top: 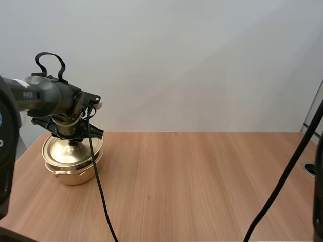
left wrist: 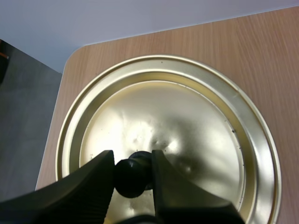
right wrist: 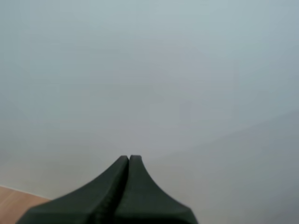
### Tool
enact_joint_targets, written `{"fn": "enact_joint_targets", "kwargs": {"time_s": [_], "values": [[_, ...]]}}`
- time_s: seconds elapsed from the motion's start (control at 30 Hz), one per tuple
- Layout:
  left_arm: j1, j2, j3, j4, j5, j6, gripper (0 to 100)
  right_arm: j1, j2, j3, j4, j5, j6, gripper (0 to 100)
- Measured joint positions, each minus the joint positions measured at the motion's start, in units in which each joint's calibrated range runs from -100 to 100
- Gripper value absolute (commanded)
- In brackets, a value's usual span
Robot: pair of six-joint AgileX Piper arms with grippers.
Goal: Open the pot, put the car inside, and close it
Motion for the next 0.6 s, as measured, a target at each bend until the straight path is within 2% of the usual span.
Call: {"fn": "enact_joint_targets", "kwargs": {"time_s": [0.13, 0.4, 0.6], "values": [[0.08, 1.98, 0.00, 0.72, -0.33, -0.19, 0, 0.00, -1.00, 0.00, -0.88, 0.00, 0.00, 0], [2.68, 7.34, 0.00, 1.44, -5.74, -0.01, 0, 0.00, -1.80, 0.00, -1.86, 0.00, 1.17, 0], [2.68, 7.92, 0.00, 1.02, -7.23, 1.94, 0, 0.00, -1.69, 0.00, -1.69, 0.00, 1.52, 0]]}}
